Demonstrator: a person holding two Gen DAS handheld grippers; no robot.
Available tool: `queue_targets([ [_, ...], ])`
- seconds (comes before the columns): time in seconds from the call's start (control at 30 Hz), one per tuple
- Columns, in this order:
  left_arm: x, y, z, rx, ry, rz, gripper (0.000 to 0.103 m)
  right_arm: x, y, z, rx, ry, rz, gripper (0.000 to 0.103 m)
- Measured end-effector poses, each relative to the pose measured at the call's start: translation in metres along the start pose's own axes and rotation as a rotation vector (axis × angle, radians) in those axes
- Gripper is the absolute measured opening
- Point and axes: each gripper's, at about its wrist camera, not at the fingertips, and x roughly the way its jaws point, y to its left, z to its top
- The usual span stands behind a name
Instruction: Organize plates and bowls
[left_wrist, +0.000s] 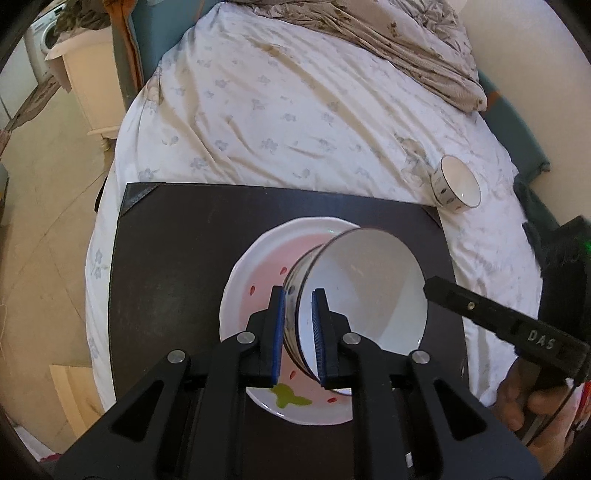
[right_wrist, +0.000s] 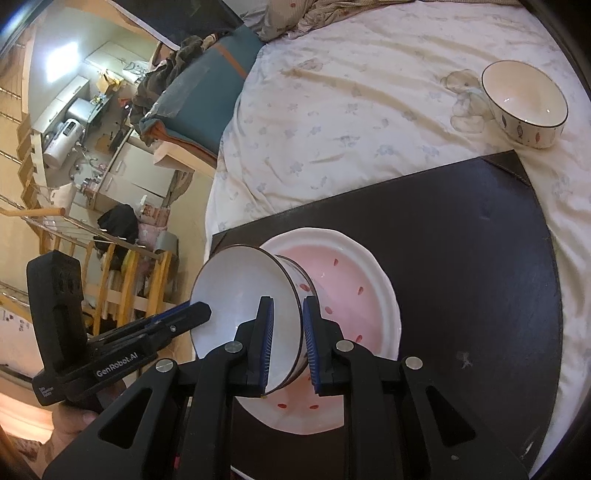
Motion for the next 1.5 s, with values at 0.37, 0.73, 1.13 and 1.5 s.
queue_targets([
  [0.37,0.015,0.011,0.007,-0.057,0.042,-0.017,0.012,0.012,-0.007,0.011,0.027,0.001,0.025,0.02],
  [0.73,0.01,0.008,-0.005,-0.028,0.059,-0.019,0.011,0.012,-0.006,0.008,0.011,0.014,0.024,0.02],
  [1.13,0.011,0.005,-0.009,-0.004,0.065,-0.012,0.01,0.01,-0.004,-0.003,-0.017,0.02,0.009,0.02],
  [1.5,0.01,0.006,-0.012,-0.023,0.069,-0.008,0.01,0.008,-0.003,-0.005,-0.017,0.023,0.016,0.02],
])
